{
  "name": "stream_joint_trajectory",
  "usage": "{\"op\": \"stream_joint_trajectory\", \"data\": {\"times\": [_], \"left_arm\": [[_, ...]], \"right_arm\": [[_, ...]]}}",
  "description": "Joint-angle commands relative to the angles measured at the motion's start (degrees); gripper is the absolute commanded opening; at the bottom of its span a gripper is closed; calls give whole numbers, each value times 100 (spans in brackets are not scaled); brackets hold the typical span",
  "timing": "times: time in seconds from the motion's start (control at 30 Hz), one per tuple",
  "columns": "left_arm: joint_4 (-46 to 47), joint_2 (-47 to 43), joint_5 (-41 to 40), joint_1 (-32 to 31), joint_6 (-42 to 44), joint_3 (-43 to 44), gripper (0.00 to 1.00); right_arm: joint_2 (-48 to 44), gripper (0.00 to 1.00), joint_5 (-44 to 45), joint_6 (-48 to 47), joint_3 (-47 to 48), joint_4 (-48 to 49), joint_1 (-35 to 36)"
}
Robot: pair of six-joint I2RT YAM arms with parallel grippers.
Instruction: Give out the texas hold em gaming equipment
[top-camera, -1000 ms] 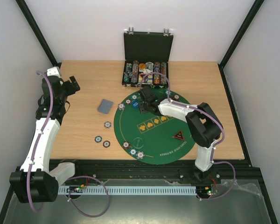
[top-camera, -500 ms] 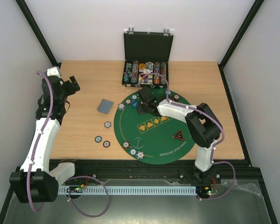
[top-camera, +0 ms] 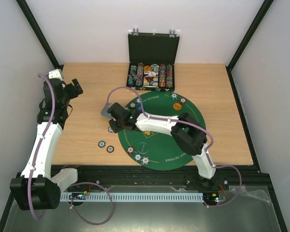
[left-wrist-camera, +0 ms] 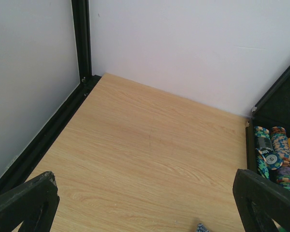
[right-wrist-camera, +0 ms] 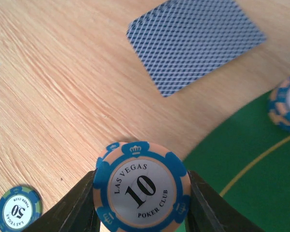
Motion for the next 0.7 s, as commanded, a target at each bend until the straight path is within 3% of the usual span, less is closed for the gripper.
{"op": "stream_joint_trajectory", "data": {"times": [0.0,0.67], "left_arm": [[91,-23,-23,19,29,-53,99],[94,-24,-10,18,25,-54,100]], "right_arm": [[400,29,85,-84,456,-381,135],[1182,31,23,-470,1321,-960,372]]}}
